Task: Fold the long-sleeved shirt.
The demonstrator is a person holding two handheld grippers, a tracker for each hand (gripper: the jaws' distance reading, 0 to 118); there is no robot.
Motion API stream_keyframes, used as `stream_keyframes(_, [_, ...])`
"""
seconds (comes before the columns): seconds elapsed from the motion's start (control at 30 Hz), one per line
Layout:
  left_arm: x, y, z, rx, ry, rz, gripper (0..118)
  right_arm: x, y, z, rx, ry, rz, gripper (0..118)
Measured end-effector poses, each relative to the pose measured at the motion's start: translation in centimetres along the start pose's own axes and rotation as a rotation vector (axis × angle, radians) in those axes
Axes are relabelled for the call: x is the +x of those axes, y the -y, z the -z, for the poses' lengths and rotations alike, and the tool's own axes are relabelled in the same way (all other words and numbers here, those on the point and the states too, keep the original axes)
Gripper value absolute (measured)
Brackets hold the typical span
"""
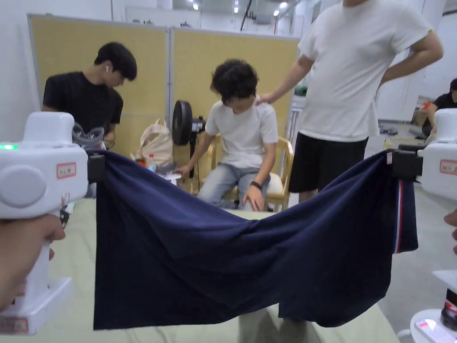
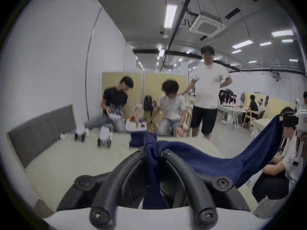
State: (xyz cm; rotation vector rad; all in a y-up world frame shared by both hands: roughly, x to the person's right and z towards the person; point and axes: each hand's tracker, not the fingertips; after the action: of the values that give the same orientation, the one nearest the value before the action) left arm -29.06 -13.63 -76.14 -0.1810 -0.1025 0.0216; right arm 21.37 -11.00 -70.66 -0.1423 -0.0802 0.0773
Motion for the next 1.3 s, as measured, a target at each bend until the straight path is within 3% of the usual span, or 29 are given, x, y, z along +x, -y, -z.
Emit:
stream_keyframes(0.37, [-1.2, -18.1, -4.7, 0.179, -0.024, -0.034, 10, 2.4, -18.3, -7.9, 0.269, 0.068, 0.011, 21])
stream_keyframes(0.53, [-0.6, -23.2, -5.6, 0.242, -0.037, -0.026, 10, 1.8, -23.5, -9.7, 0.333, 0.141, -0.020, 21])
stream_keyframes(0.7, [0.6, -26.6, -4.9, 0.264, -0.057, -0.012, 10, 0.7, -27.4, -9.4, 0.366, 0.161, 0.016, 21])
stream_keyframes(0.93, [2.3, -28.9, -0.6, 0.263, -0.038, -0.006, 10, -0.8, -30.3, -4.8, 0.350, 0.178, -0.009, 21])
stream_keyframes(1.3, [3.6, -30.5, 12.2, 0.243, -0.024, -0.038, 10, -0.8, -31.7, 8.7, 0.309, 0.217, -0.010, 20])
